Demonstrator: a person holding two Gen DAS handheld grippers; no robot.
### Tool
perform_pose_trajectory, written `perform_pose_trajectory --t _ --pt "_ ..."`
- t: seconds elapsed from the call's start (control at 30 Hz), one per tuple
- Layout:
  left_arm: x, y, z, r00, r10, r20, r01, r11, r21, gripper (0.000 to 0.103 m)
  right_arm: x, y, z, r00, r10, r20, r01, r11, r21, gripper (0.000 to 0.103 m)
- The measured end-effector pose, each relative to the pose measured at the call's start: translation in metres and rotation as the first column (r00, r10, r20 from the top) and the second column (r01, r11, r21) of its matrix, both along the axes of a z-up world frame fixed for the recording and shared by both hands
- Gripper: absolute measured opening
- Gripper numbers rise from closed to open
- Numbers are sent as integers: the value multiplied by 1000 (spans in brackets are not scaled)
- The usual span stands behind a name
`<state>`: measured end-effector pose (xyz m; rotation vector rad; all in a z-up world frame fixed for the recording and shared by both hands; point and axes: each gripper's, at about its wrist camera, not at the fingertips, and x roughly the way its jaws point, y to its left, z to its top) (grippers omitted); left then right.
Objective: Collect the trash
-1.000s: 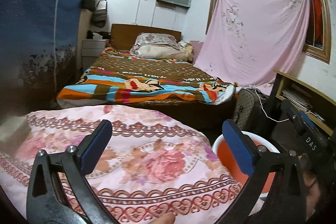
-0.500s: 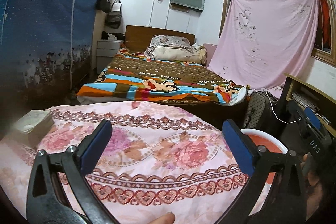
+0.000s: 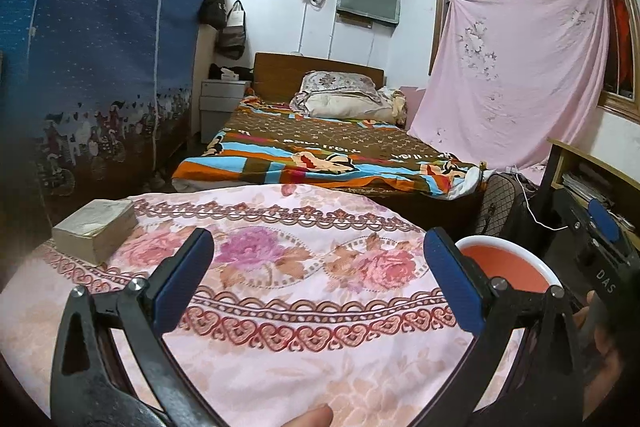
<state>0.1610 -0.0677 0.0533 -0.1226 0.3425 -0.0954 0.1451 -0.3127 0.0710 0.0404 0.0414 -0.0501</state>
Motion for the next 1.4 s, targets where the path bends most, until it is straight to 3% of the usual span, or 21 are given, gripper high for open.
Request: perform_pose_trajectory --t 0.8,1.07,1.4 --pt "-64 46 -27 998 59 18 -59 998 27 91 -61 54 -22 995 64 -77 -66 997 -28 103" --pt "-81 57 -42 995 97 38 -99 993 58 91 -80 72 -36 996 81 -46 -83 995 -47 103" --pt "-90 68 -52 991 116 73 -119 992 33 91 -90 79 -51 996 81 -31 -83 994 -71 103"
